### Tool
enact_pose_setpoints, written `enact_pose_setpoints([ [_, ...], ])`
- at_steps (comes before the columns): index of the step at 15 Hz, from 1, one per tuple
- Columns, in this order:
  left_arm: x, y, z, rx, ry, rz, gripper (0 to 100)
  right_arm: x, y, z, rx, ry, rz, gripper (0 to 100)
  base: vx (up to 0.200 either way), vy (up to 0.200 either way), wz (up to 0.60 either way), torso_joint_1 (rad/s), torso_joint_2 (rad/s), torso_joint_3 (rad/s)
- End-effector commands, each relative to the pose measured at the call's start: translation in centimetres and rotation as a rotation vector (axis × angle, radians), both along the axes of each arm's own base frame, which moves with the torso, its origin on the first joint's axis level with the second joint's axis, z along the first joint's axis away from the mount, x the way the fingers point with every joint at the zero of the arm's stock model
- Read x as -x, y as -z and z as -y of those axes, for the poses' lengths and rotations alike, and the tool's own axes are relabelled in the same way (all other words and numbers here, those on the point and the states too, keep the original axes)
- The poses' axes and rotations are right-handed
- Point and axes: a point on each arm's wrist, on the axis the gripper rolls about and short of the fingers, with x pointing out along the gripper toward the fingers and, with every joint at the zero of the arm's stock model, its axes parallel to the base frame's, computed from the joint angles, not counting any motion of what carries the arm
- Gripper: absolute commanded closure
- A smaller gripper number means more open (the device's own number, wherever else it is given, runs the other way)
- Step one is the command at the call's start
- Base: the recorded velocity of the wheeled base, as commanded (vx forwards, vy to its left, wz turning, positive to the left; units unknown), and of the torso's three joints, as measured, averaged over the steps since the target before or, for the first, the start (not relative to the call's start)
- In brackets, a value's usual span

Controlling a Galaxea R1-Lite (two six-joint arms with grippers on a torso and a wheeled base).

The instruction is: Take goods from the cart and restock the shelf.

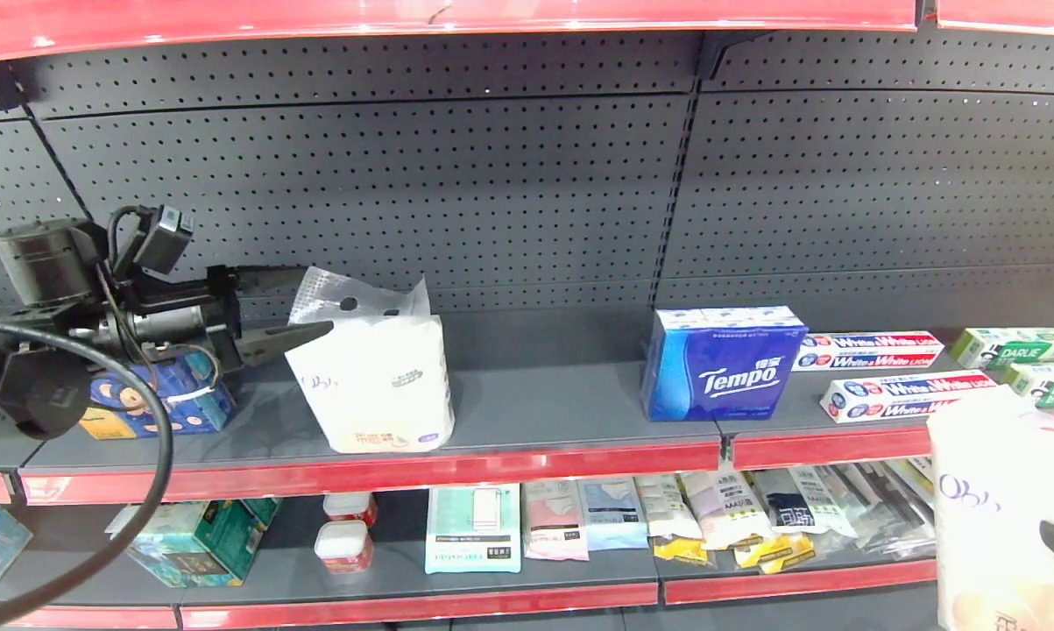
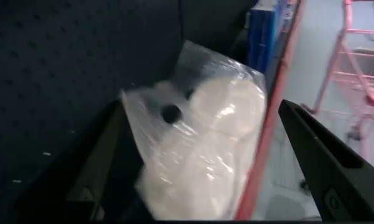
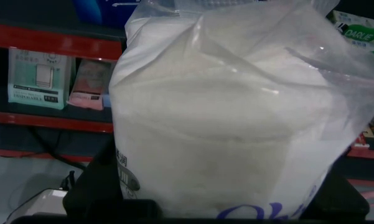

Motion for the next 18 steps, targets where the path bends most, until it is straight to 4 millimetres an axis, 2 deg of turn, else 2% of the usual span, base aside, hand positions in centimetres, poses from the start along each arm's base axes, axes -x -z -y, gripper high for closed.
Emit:
enact_pose_setpoints([
  [1,-0.7,-2.2,-0.2,-0.016,-0.138,0.11,0,0.1,0.0,0.0,0.001,-0.003,0.004,100,0.0,0.0,0.0,0.0,0.0,0.0],
  [4,0.1,-2.4,-0.1,-0.013,-0.27,0.183,0,0.1,0.0,0.0,-0.003,-0.005,0.002,100,0.0,0.0,0.0,0.0,0.0,0.0],
  [5,1.3,-2.8,0.5,0.024,-0.342,0.19,0,0.1,0.0,0.0,-0.006,-0.004,0.002,100,0.0,0.0,0.0,0.0,0.0,0.0],
  [8,2.5,-4.1,2.1,0.172,-0.515,0.167,0,0.2,0.0,0.0,-0.008,-0.003,0.012,100,0.0,0.0,0.0,0.0,0.0,0.0],
  [10,4.1,-3.8,2.2,0.219,-0.783,0.136,0,0.4,0.0,-0.1,-0.006,-0.005,0.021,100,0.0,0.0,0.0,0.0,0.0,0.0],
  [11,4.7,-3.5,2.1,0.221,-0.859,0.116,0,0.5,0.0,-0.1,-0.006,-0.006,0.024,100,0.0,0.0,0.0,0.0,0.0,0.0],
  [13,8.4,-3.2,2.2,0.192,-0.948,0.003,0,0.6,-0.1,-0.1,-0.007,-0.011,0.032,100,0.0,0.0,0.0,0.0,0.0,0.0],
  [18,15.4,-5.1,2.7,0.152,-0.946,-0.112,0,0.7,-0.3,-0.1,-0.006,-0.012,0.047,100,0.0,0.0,0.0,0.0,0.0,0.0],
])
